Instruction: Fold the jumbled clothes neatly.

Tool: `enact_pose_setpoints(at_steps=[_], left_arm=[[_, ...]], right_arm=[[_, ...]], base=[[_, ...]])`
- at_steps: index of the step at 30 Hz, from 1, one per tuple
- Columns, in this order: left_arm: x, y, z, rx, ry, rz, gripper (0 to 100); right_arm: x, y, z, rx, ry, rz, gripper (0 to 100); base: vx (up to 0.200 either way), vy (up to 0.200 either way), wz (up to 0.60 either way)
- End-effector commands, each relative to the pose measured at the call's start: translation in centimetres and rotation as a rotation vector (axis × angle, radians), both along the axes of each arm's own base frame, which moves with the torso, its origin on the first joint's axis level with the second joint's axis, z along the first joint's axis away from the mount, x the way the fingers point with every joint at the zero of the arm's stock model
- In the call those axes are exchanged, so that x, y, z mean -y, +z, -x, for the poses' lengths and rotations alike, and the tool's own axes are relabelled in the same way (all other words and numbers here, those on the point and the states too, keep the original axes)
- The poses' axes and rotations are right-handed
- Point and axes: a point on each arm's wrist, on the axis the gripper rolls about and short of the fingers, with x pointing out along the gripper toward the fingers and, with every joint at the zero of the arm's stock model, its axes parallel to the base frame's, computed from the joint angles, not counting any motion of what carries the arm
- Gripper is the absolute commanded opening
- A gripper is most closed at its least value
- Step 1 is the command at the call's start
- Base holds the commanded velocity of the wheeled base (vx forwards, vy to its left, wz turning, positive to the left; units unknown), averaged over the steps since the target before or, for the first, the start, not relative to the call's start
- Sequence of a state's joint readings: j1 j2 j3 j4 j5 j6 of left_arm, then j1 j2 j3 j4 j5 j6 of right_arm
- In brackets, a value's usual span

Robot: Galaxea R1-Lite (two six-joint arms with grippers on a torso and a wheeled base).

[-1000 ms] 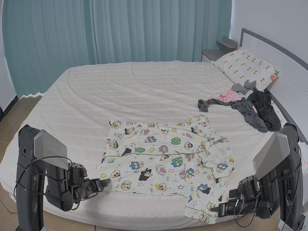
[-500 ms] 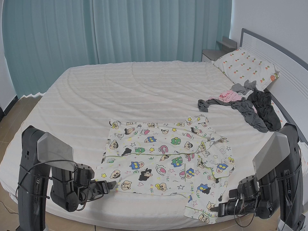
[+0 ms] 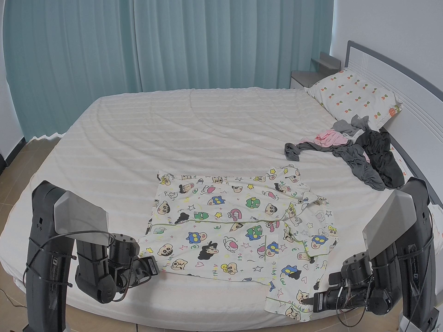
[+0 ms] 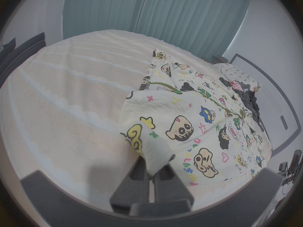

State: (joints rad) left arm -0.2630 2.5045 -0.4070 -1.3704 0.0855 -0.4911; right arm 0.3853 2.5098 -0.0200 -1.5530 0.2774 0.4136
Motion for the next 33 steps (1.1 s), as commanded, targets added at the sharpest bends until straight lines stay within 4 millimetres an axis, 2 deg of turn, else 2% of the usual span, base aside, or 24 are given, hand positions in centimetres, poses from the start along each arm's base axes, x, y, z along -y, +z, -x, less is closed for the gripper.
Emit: enact_pose_setpoints(at_steps=[1, 17, 25, 33], left_arm=[[-0.1, 0.2, 0.2, 0.009, 0.038, -0.031, 0], [-0.2, 1.7, 2.8, -0.03, 0.033, -0.061, 0], [-0.4, 1.5, 3.5, -0.058, 0.024, -0.072, 0], [0.4, 1.5, 5.3, -0.107, -0.033, -0.092, 0]], right_arm=[[0.0, 0.0, -0.1, 0.009, 0.0, -0.005, 0], [0.3, 0.7, 0.1, 0.016, -0.01, -0.009, 0], [0.6, 0.6, 0.8, -0.036, 0.033, 0.049, 0], [1.2, 1.2, 1.2, -0.069, 0.042, 0.075, 0]], base=[[0.0, 0.0, 0.0], [0.0, 0.0, 0.0], [0.0, 0.0, 0.0], [0.0, 0.0, 0.0]])
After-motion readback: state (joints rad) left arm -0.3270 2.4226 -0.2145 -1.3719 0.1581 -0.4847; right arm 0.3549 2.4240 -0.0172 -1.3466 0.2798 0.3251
